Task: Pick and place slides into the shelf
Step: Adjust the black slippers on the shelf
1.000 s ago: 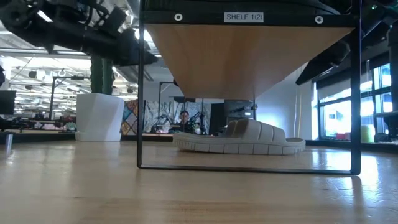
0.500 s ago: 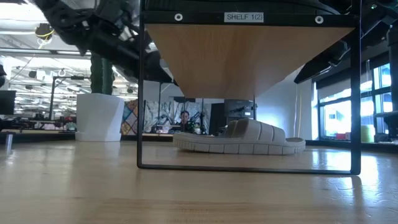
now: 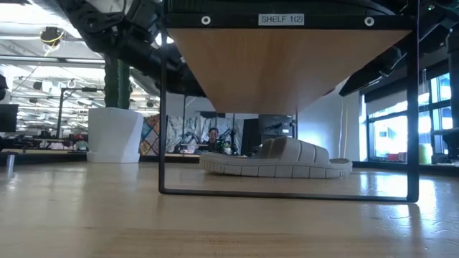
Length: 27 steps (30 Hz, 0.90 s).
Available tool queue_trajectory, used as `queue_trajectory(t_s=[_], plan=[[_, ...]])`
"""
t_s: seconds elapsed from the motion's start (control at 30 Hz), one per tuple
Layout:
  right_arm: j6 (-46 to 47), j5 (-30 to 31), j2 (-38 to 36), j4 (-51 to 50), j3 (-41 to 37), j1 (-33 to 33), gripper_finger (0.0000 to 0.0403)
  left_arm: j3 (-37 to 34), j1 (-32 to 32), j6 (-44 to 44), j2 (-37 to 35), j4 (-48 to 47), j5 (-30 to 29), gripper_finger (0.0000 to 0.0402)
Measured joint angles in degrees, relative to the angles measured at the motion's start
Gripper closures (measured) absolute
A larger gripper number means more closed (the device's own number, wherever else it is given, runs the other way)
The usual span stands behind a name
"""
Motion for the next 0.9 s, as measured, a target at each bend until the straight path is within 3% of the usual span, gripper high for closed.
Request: queue_trajectory(t_s=[0.27, 0.9], plan=[[-0.9, 0.0, 0.0, 0.0, 0.0, 0.0, 0.0323, 1.0, 0.5, 0.3, 0.9, -0.3, 0.0, 0.0225], [-0.7, 0.0, 0.0, 0.0, 0.0, 0.0, 0.0323, 1.1, 0.6, -0.8, 0.7, 0.4, 6.5, 0.0225]])
